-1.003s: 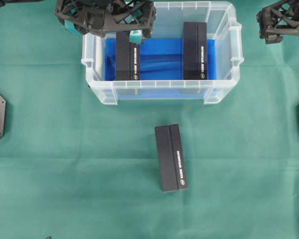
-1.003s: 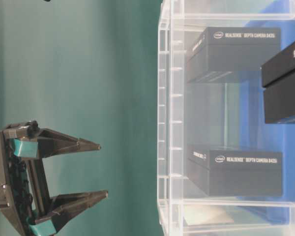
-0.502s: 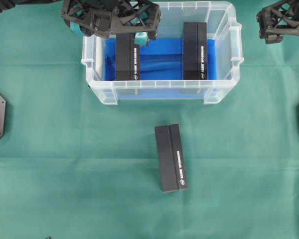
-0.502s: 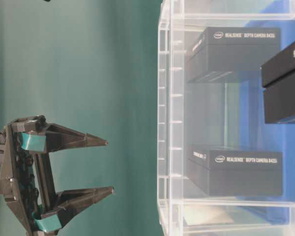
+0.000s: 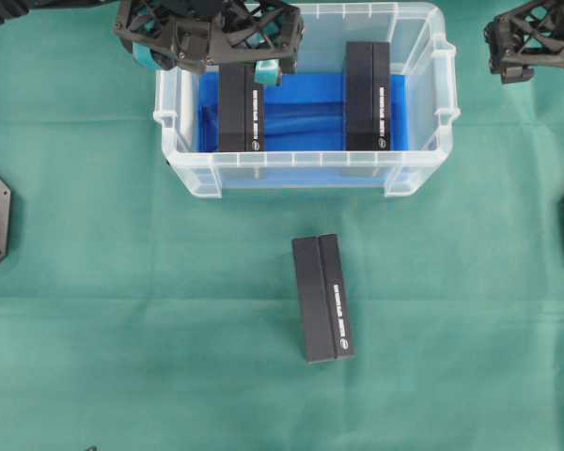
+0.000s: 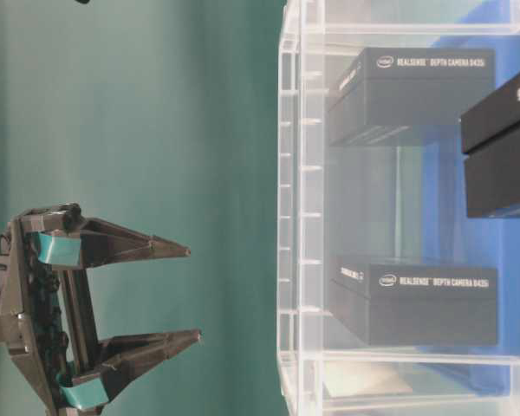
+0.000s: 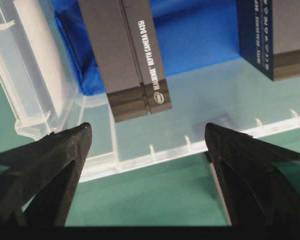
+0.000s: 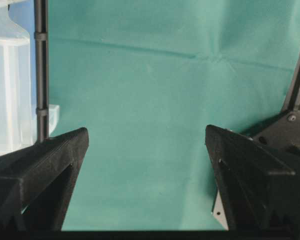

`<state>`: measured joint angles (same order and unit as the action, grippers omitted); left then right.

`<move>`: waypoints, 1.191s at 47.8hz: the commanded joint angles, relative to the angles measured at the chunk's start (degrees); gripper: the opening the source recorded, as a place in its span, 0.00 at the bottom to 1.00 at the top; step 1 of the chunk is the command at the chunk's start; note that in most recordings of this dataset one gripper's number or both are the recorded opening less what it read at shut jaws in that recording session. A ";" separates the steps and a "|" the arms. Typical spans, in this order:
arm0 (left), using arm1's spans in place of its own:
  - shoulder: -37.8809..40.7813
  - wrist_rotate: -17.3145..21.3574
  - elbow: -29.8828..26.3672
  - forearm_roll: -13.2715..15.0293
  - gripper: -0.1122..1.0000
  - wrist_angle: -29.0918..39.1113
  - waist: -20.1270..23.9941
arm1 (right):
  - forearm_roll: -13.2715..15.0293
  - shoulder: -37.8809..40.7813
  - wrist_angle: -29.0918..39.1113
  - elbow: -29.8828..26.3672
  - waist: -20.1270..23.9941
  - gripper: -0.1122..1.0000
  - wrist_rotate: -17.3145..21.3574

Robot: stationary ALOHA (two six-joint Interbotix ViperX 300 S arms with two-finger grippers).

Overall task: Take out the box from the case.
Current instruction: 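Move the left gripper over the left pair of black boxes, then lower the open left gripper around the left black box pair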

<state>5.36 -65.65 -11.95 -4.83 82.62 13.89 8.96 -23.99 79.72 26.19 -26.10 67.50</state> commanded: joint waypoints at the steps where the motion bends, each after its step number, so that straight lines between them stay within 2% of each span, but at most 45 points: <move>1: -0.79 -0.09 -1.41 -0.26 0.98 -0.18 -0.35 | 0.26 -0.79 -0.18 -0.53 -0.18 0.93 -0.09; 57: -0.18 -0.18 -1.05 -0.26 0.98 -0.44 -0.35 | 0.26 -0.79 -0.62 -0.53 0.18 0.93 0.00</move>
<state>5.80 -65.74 -11.95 -4.83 82.53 13.71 9.05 -23.99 79.37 26.19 -26.10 67.50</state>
